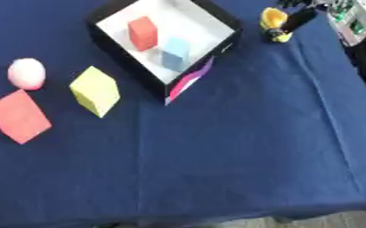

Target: Pick up objects on the table and place them in the box.

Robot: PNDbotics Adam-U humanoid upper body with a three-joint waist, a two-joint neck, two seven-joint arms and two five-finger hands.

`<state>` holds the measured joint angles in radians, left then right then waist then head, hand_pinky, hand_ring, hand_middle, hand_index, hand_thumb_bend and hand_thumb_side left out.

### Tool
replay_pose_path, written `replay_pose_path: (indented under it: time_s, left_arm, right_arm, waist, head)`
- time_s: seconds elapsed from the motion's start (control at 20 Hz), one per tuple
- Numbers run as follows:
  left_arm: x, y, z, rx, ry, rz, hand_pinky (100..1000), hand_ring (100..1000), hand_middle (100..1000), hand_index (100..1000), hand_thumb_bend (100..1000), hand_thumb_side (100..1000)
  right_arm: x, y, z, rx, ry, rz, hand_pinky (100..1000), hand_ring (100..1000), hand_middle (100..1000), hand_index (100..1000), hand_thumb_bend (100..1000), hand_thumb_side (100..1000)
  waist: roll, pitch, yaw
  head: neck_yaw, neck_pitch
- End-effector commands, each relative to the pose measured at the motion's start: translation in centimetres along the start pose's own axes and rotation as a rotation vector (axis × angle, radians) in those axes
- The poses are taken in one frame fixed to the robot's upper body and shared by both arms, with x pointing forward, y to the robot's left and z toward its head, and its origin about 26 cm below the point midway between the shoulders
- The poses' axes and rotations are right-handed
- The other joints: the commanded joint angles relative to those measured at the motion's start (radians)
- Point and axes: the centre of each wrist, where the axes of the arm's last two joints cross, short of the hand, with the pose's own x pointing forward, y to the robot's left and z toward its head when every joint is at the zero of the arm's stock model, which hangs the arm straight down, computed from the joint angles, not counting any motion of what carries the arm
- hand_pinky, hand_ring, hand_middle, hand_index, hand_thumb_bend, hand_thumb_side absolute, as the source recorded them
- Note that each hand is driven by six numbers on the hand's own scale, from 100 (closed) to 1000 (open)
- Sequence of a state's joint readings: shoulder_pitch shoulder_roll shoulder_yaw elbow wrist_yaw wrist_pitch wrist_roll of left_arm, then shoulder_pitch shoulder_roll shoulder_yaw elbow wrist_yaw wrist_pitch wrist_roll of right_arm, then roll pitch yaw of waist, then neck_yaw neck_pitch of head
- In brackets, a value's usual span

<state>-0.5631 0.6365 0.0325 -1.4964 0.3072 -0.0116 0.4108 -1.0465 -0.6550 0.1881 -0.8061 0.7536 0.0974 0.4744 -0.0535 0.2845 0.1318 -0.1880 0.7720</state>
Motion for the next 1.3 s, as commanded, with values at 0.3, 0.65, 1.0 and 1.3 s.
replay_pose_path:
  time_s: [0.3,0.65,1.0,1.3]
  left_arm:
    - [1.8,0.5,-1.0,-0.001,-0.062,-0.018,811,845,855,907,135,858]
    - [1.6,0.5,-0.8,0.0,-0.057,-0.015,812,845,855,906,134,860]
    - [1.6,0.3,-0.8,-0.006,-0.058,-0.01,812,846,855,905,136,855]
    - [1.5,0.6,-0.7,-0.001,-0.053,-0.018,813,847,856,906,138,853]
  right_arm:
    - [-1.4,-1.2,0.3,-0.059,0.086,0.012,849,931,827,896,564,432]
    - [-1.0,-1.1,0.1,-0.082,0.091,-0.034,798,797,611,767,364,194]
    - [0.4,-1.5,0.3,-0.219,0.044,-0.092,758,701,437,605,214,100]
    - [1.8,-3.1,1.3,-0.3,-0.026,-0.11,747,686,404,567,156,100]
  waist:
    - [0.006,0.007,0.006]
    - [0.013,0.013,0.006]
    - [0.013,0.004,-0.001]
    - [0.011,-0.015,-0.012]
  head:
    - [-0.002,-0.002]
    - [-0.011,-0.002]
    - [-0.013,-0.002]
    - [-0.009,-0.002]
